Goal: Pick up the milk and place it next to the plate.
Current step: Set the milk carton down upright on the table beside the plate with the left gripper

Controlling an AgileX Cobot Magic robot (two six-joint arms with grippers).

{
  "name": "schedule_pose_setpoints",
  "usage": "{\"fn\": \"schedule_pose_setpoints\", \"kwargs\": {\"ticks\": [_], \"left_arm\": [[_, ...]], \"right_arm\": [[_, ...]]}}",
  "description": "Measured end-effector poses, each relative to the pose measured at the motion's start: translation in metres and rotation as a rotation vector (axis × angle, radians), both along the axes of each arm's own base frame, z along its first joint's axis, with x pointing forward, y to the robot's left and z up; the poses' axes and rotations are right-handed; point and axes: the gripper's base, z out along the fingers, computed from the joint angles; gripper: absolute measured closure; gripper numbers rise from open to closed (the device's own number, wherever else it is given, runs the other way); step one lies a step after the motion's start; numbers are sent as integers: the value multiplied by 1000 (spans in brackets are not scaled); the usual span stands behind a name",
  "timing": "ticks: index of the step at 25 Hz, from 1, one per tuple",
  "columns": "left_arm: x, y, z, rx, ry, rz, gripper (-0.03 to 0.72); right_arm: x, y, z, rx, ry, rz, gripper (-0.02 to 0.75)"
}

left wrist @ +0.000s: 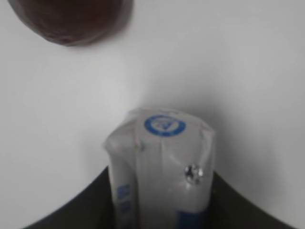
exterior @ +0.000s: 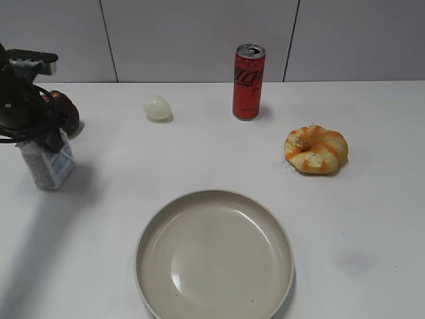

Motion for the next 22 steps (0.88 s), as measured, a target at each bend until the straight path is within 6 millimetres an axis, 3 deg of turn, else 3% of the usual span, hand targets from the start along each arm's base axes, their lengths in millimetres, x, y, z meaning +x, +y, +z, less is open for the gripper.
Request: {"fn": "schedule_pose_setpoints", "kwargs": {"ticks": [8, 16, 20, 22], "left_arm": [[11, -39, 37, 20, -92, -230, 411], [0, -109, 69, 66, -248, -695, 411], [-10, -144, 73, 95, -279, -905, 411], [-14, -162, 66, 110, -278, -1003, 411]], "right_arm": [[0, 0, 0, 0, 0, 0, 238], [0, 0, 0, 0, 0, 0, 238], [0, 0, 0, 0, 0, 0, 238], [0, 0, 0, 0, 0, 0, 238]]}}
